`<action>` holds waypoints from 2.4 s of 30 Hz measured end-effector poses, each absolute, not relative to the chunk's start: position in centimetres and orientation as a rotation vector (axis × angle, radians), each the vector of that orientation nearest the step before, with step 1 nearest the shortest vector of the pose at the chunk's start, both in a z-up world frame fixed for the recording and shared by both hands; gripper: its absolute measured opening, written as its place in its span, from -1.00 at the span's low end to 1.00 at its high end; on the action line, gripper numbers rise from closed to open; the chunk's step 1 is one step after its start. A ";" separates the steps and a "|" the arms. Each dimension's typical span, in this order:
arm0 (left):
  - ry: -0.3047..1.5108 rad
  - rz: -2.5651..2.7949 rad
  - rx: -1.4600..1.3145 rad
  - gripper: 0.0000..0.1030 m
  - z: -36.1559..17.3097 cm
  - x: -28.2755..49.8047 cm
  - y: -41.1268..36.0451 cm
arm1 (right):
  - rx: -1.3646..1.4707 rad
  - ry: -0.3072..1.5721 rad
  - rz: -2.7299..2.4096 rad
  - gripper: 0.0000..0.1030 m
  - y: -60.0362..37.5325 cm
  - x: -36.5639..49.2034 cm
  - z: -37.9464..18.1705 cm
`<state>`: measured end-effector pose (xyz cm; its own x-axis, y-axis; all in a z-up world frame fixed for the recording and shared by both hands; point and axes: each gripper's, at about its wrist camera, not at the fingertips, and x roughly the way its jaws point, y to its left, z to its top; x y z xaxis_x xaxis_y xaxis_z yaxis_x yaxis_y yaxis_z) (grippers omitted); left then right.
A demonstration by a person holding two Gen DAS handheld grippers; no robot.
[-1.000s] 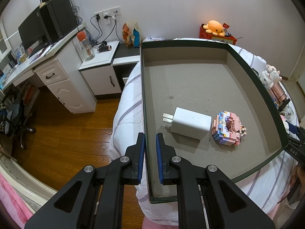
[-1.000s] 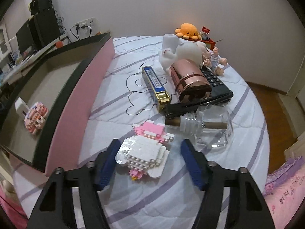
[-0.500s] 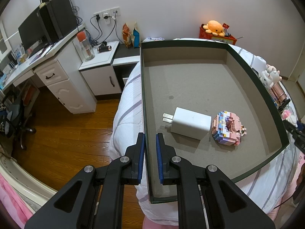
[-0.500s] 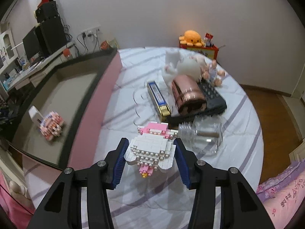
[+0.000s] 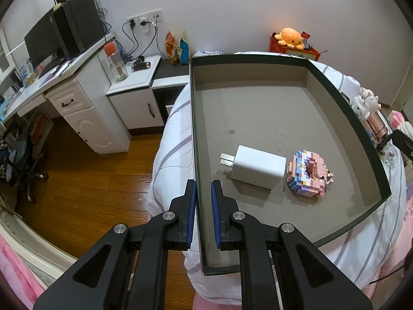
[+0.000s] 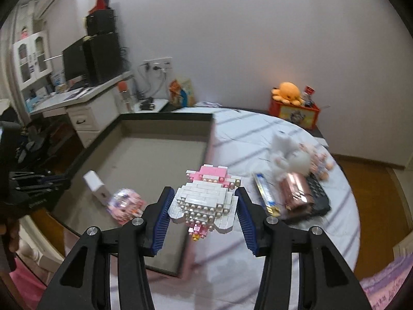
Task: Organize rigid objects
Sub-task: 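Carry the white-pink block figure into the tray and release it, then grasp the glass bottle with the right tool and lift it toward the tray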
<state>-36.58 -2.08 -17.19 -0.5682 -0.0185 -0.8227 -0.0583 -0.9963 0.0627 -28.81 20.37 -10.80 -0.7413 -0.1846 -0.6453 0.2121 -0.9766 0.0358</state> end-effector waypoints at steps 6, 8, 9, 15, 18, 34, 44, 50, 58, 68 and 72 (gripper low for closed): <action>0.130 2.758 -1.447 -0.80 -17.2 -36.6 -2.2 | 1.021 0.107 -2.667 -0.03 17.3 -29.7 -11.5; 0.133 2.757 -1.447 -0.80 -17.2 -36.6 -2.2 | 1.035 0.121 -2.643 -0.03 16.6 -30.0 -12.0; 0.132 2.756 -1.447 -0.80 -17.2 -36.6 -2.2 | 1.045 0.128 -2.634 -0.03 16.2 -30.1 -12.3; 0.137 2.752 -1.445 -0.80 -17.2 -36.7 -2.2 | 1.098 0.154 -2.592 -0.03 15.3 -31.0 -13.9; 0.135 2.753 -1.444 -0.80 -17.2 -36.7 -2.2 | 1.121 0.160 -2.586 -0.03 15.1 -31.2 -14.5; 0.146 2.751 -1.444 -0.71 -17.3 -36.8 -1.8 | 1.140 0.183 -2.593 -0.02 15.2 -31.4 -15.4; 0.124 2.755 -1.445 -0.73 -17.3 -36.8 -1.8 | 1.032 0.072 -2.842 0.36 22.2 -28.9 -12.2; 0.110 2.768 -1.442 -0.88 -17.3 -36.8 -2.3 | 1.245 -0.026 -2.977 0.36 29.1 -28.3 -15.1; 0.109 2.782 -1.433 -0.95 -17.3 -36.6 -2.6 | 1.359 -0.131 -2.952 0.36 32.3 -28.8 -18.0; 0.129 2.781 -1.447 -0.95 -17.2 -36.6 -2.6 | 1.347 -0.157 -2.918 0.40 32.6 -30.1 -19.1; 0.126 2.779 -1.449 -0.95 -17.2 -36.6 -2.6 | 1.350 -0.151 -2.905 0.52 32.6 -30.8 -19.3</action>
<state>-36.65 -2.64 -17.21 -0.5731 -0.0332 -0.8188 -0.0410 -0.9968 0.0691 -30.85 32.60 -19.28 -0.6438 0.0199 -0.7649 -0.0992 -0.9934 0.0577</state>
